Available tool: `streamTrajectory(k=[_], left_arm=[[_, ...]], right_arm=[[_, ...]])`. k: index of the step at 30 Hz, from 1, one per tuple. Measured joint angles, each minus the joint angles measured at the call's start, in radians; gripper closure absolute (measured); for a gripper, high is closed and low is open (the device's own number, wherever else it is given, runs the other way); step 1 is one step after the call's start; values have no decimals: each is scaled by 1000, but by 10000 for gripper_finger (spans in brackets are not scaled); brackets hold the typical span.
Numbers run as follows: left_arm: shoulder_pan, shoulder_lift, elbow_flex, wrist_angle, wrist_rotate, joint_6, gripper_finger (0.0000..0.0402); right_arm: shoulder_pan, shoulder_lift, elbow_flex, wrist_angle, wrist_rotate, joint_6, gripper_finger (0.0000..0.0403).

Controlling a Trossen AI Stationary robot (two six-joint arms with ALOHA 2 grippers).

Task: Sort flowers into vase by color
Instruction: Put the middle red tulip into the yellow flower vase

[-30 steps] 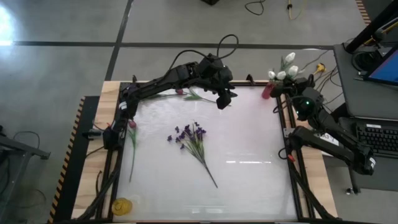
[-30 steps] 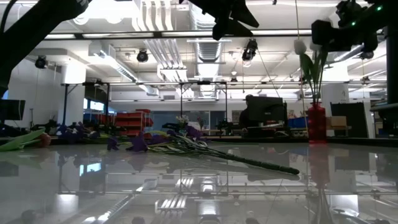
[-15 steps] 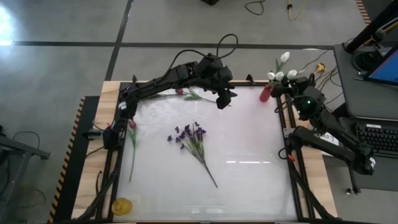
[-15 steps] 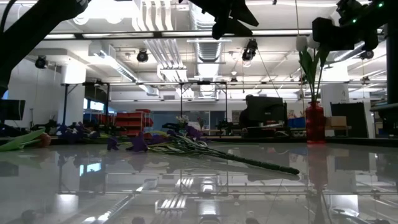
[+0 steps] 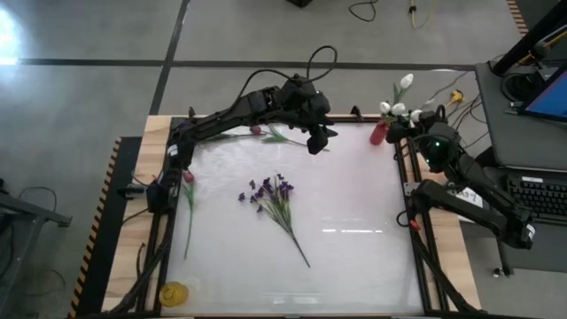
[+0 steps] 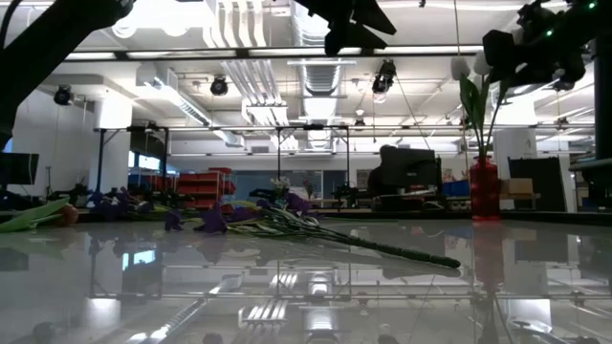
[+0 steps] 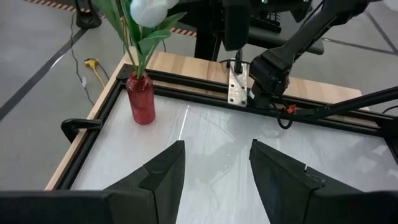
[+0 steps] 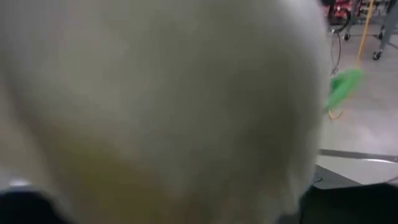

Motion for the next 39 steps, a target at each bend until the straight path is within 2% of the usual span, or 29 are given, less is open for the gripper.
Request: streamTrajectory(k=[9,24,39], left_arm=[[-8,-1,0,-7,1,0,232],[-21,-1,0,-20,27,7,232],[-22,-1,0,-36,28,8,232]], right_arm=[[0,17,1,-7,-26,44,192],[0,151,1,-21,-26,118,190],[0,125,1,-87,-52,148,190]])
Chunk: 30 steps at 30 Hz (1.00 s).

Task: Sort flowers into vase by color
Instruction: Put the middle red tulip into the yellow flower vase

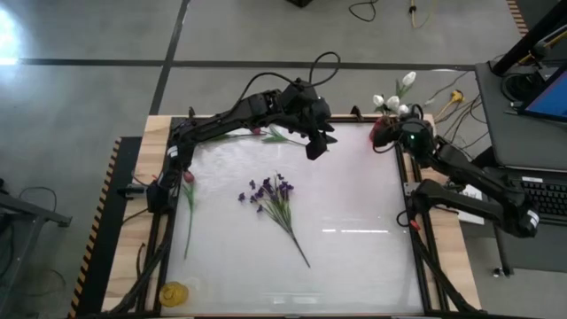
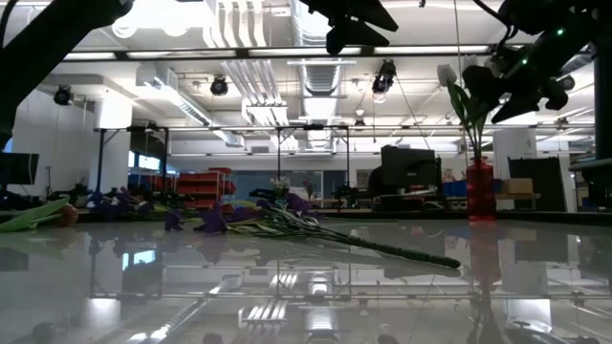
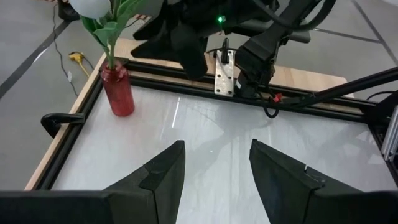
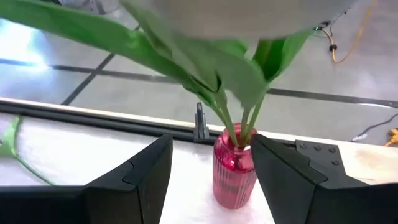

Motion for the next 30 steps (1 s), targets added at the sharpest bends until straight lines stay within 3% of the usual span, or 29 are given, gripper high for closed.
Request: streamTrajectory(k=[18,30], left_arm=[[0,0,0,-3,-1,8,232],[0,0,0,-2,-2,8,232]], right_arm=[[0,-221,-25,26,-22,-184,190],[0,-297,-152,170,-70,-261,208]])
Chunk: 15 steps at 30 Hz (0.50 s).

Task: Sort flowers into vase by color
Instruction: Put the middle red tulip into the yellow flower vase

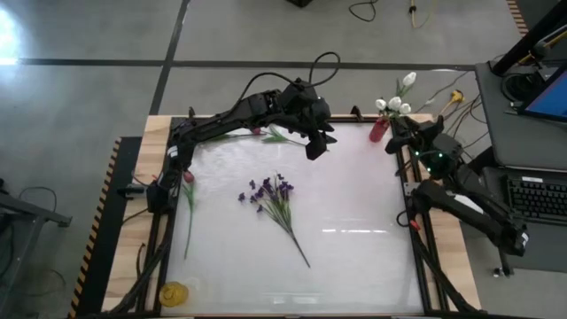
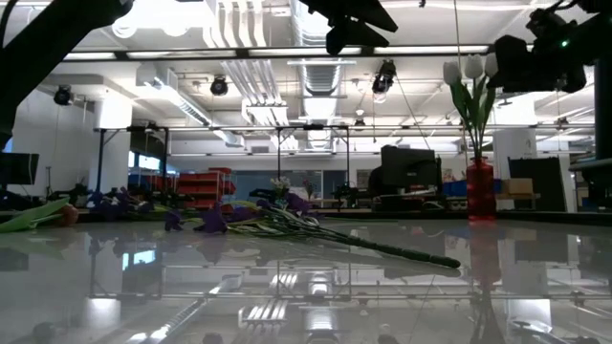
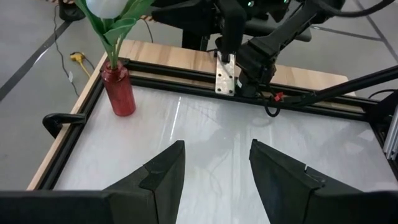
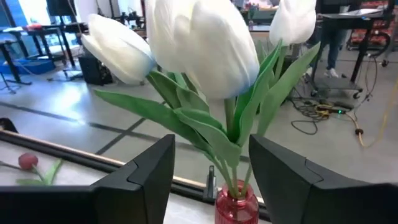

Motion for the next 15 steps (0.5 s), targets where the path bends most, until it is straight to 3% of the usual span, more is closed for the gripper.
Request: streamTrajectory(k=[7,15], left_arm=[[0,0,0,0,0,2,232],[1,0,0,0,-1,7,232]], right_arm=[[0,2,-67,164,17,-6,254],[0,3,-124,168,63,35,308]])
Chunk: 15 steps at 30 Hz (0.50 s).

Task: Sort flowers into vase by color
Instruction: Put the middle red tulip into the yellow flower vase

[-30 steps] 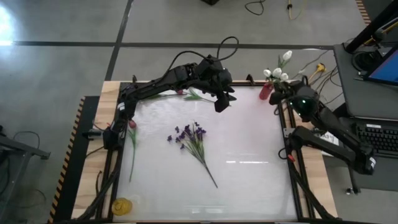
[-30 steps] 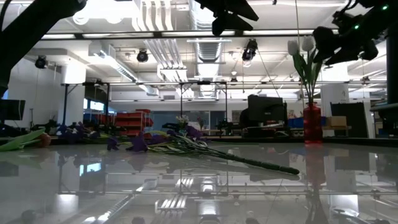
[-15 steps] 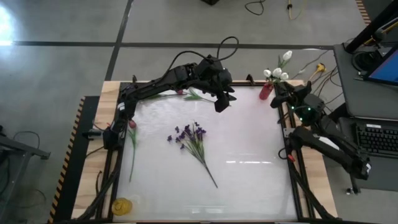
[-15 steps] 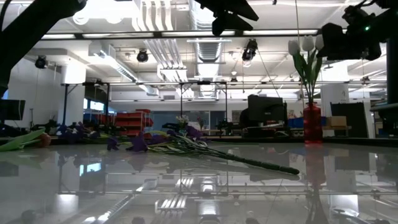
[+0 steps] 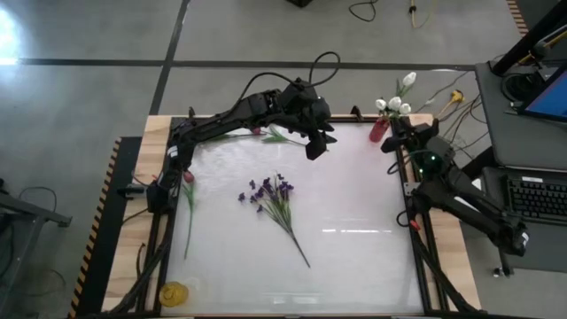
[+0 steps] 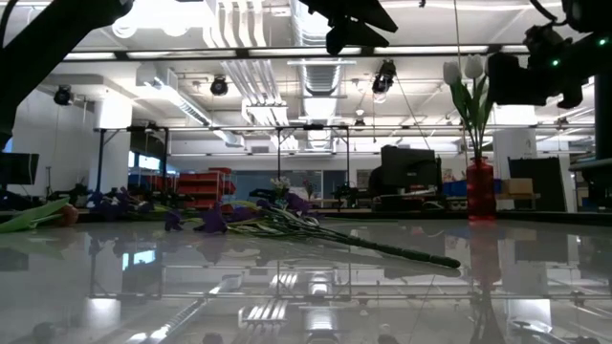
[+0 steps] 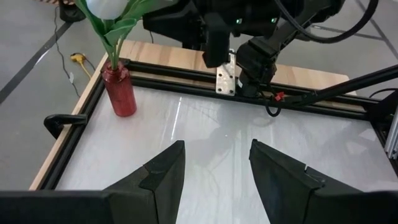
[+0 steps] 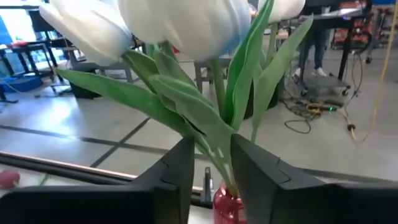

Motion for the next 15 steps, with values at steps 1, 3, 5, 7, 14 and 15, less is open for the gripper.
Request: streamTrajectory(k=[1,3,5,7,14,15], left_arm=[[0,0,0,0,0,0,232],[0,0,0,-1,0,0,232],[0,0,0,-6,0,0,232],[0,-4,0,-31,0,0,232],[-1,-16,-5,-133,-2,2,232],[-4,-16,-10,-151,-3,-1,232]], right_arm=[[0,0,-3,0,0,12,314],[0,0,-9,0,0,23,324],[0,0,-11,-5,-2,39,330],[0,-1,-11,-25,-17,57,331],[2,-2,33,-189,-119,115,306],[2,-2,36,-192,-144,116,303]])
